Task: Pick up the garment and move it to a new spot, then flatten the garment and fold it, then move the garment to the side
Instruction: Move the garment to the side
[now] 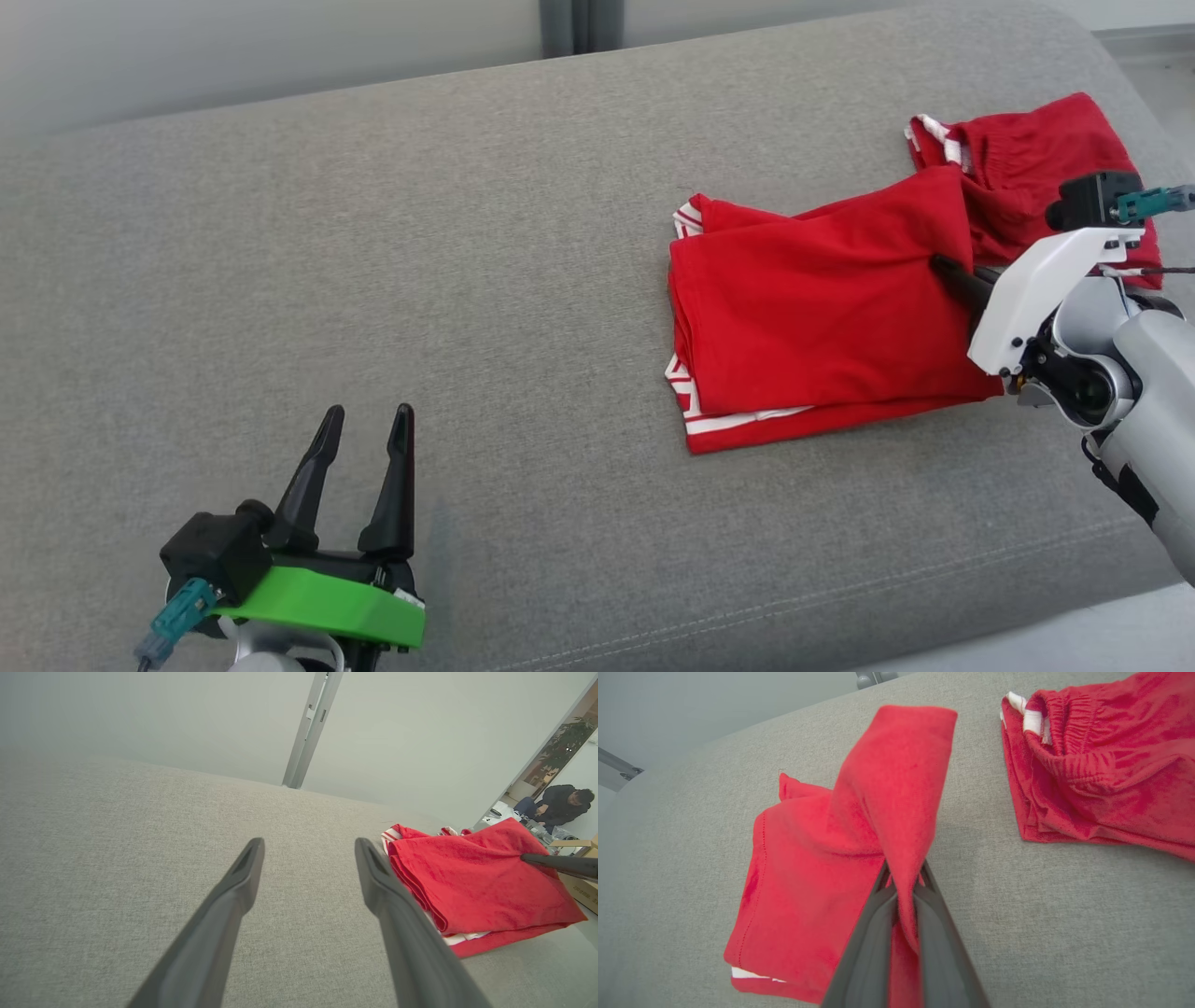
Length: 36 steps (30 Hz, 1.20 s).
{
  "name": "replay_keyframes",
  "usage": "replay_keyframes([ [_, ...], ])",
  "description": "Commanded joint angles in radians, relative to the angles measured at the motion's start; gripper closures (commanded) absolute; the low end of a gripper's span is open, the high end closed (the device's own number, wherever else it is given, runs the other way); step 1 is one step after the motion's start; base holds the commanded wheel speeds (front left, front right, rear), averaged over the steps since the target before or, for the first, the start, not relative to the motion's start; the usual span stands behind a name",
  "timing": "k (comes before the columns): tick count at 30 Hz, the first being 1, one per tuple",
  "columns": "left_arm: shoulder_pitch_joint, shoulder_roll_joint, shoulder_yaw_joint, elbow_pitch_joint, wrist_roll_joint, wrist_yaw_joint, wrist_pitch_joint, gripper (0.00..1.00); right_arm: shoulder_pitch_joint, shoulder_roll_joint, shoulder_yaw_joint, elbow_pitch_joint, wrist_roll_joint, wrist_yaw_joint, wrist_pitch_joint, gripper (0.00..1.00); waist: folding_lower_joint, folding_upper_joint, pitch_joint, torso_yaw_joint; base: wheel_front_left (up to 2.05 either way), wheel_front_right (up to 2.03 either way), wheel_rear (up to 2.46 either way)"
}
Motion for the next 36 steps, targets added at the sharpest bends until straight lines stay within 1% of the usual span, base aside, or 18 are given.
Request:
replay_keyframes([
  [1,-0.021,0.011,0.001,-0.003,0.009,0.002,0.002,0.0,-0.018,0.002,-0.001,0.002,-0.012,0.0,-0.008,1.0,-0.0001,-0.0001,0.02,-0.077,0.0,0.0,0.0],
  [7,-0.047,0.016,-0.003,-0.01,0.019,0.008,0.009,0.0,-0.032,0.012,0.0,0.003,-0.019,0.0,-0.015,1.0,-0.0001,-0.0001,0.035,-0.13,0.0,0.0,0.0],
  [13,-0.06,0.025,-0.004,-0.007,0.026,0.013,0.013,0.0,-0.04,0.017,-0.004,0.007,-0.021,0.0,-0.021,1.0,-0.0001,-0.0001,0.042,-0.139,0.0,0.0,0.0],
  [19,-0.058,0.035,0.004,0.001,0.023,0.021,0.009,0.0,-0.08,0.035,-0.01,0.025,-0.036,0.0,-0.024,1.0,-0.0001,-0.0001,0.047,-0.119,0.0,0.0,0.0],
  [26,-0.059,0.028,0.002,0.005,0.018,0.02,0.003,0.0,-0.199,0.053,-0.028,0.085,-0.093,0.0,0.01,1.0,-0.0001,-0.0001,0.055,-0.09,0.0,0.0,0.0],
  [32,-0.074,0.017,0.001,0.01,0.014,0.015,-0.004,0.0,-0.293,0.028,-0.052,0.141,-0.144,0.0,0.051,1.0,-0.0001,-0.0001,0.07,-0.06,0.0,0.0,0.0],
  [36,-0.074,0.018,0.005,0.011,0.013,0.012,-0.007,0.0,-0.334,-0.011,-0.068,0.16,-0.165,0.0,0.079,1.0,-0.0001,-0.0001,0.084,-0.044,0.0,0.0,0.0],
])
